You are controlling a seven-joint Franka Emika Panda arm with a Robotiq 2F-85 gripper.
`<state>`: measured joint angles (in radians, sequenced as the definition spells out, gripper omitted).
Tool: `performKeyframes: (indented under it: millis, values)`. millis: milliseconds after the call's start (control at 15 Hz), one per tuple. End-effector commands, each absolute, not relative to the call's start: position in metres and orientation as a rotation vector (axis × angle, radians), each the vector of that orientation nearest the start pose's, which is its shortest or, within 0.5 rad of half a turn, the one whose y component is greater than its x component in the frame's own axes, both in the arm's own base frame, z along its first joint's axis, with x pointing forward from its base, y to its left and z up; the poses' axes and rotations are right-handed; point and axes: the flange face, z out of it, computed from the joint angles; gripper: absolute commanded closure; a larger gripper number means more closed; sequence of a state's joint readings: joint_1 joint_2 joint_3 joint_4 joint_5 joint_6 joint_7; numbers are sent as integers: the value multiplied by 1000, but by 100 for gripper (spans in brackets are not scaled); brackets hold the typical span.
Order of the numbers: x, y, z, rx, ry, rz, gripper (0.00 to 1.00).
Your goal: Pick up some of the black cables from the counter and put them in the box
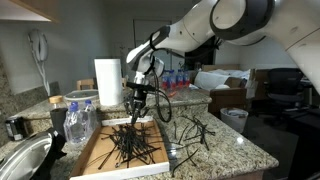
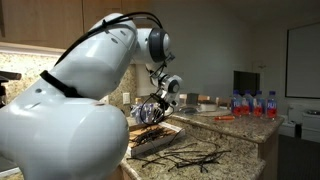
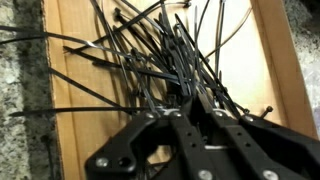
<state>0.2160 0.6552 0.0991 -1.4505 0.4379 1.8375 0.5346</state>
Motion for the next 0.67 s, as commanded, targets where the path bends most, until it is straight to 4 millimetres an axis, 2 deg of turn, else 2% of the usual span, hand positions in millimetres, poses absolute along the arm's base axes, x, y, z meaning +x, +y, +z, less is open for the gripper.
performKeyframes:
  millis: [0, 133, 333, 600]
  values:
    - [659, 251, 287, -2724, 513, 633, 60]
    - [657, 250, 289, -2726, 528, 619, 48]
    - [642, 246, 290, -2717, 531, 617, 28]
    - [623, 220, 295, -2718, 587, 522, 3]
